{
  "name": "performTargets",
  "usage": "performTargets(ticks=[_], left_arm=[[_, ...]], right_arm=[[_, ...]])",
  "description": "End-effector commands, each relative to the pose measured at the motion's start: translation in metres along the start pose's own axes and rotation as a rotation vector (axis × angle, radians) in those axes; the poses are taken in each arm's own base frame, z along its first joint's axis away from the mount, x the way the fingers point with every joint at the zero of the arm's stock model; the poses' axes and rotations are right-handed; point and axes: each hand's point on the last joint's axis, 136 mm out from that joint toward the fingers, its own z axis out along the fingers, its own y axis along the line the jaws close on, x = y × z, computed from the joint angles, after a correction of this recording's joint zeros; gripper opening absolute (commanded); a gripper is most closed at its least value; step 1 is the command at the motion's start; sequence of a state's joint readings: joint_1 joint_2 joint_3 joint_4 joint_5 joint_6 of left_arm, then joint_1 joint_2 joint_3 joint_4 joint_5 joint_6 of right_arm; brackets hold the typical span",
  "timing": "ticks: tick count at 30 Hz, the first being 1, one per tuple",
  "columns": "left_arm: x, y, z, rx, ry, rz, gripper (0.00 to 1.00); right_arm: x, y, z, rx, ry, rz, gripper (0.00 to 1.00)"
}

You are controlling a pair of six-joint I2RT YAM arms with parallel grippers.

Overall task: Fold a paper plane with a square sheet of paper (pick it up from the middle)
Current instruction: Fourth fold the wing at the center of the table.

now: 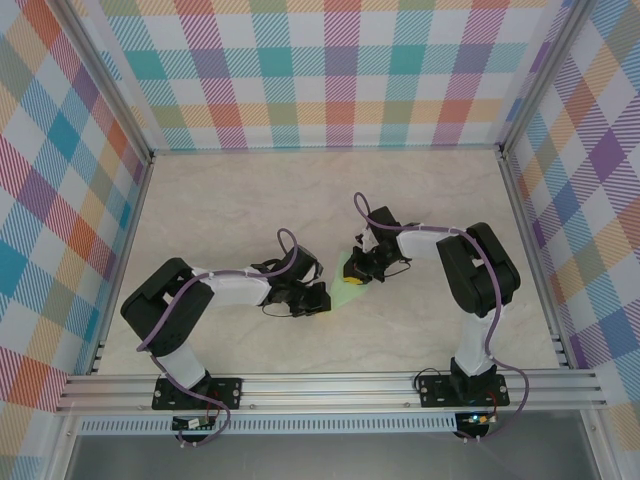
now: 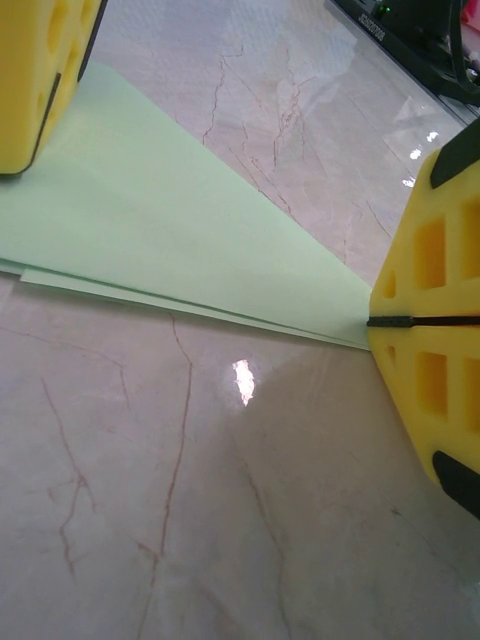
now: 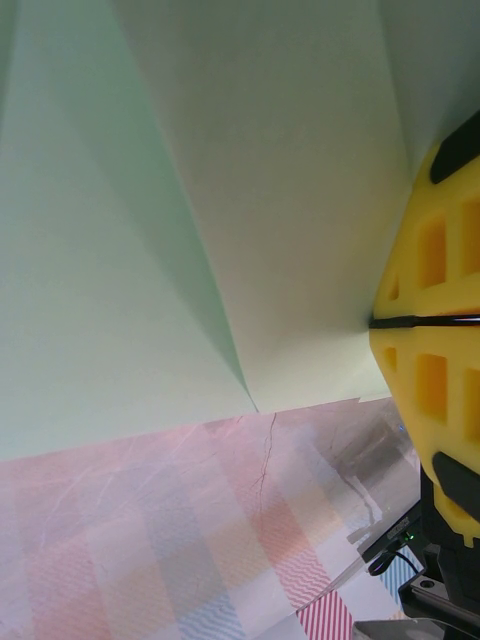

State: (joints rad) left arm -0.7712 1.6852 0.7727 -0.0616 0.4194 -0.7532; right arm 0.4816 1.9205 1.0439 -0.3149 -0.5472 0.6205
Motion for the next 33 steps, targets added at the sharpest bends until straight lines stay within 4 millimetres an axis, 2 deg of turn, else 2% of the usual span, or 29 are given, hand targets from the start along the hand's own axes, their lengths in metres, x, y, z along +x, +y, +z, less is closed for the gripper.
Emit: performTargets(ticks=[1, 5, 7, 13, 17, 21, 25, 30, 33], left_arm=[[0.040, 0.039, 0.002, -0.153, 0.121, -0.030, 0.08], [0.042, 0.036, -0.003, -0.157, 0.131, -0.003, 0.08], [0.035, 0.028, -0.008, -0.143, 0.104, 0.024, 0.08], [-0.003, -0.011, -0.028, -0.053, -0.079, 0.089, 0.08], [-0.028, -0.031, -0.027, 0.010, -0.179, 0.099, 0.08], [-0.038, -0.032, -0.012, 0.002, -0.179, 0.095, 0.07], [-0.035, -0.033, 0.003, 0.028, -0.135, 0.078, 0.06], [-0.022, -0.013, 0.008, -0.018, -0.088, 0.048, 0.05], [-0.012, 0.002, 0.009, -0.060, -0.064, 0.033, 0.04]], right_arm=[[0.021, -0.076, 0.024, 0.268, 0.037, 0.095, 0.09], [0.021, -0.076, 0.023, 0.267, 0.036, 0.094, 0.09], [0.020, -0.075, 0.023, 0.264, 0.034, 0.093, 0.09], [0.019, -0.068, 0.019, 0.249, 0.024, 0.081, 0.09], [0.017, -0.063, 0.017, 0.240, 0.020, 0.075, 0.09], [0.015, -0.060, 0.016, 0.232, 0.017, 0.071, 0.09], [0.014, -0.055, 0.015, 0.221, 0.014, 0.063, 0.09], [0.011, -0.045, 0.011, 0.193, 0.001, 0.037, 0.09], [0.008, -0.030, 0.005, 0.153, -0.023, -0.005, 0.09]])
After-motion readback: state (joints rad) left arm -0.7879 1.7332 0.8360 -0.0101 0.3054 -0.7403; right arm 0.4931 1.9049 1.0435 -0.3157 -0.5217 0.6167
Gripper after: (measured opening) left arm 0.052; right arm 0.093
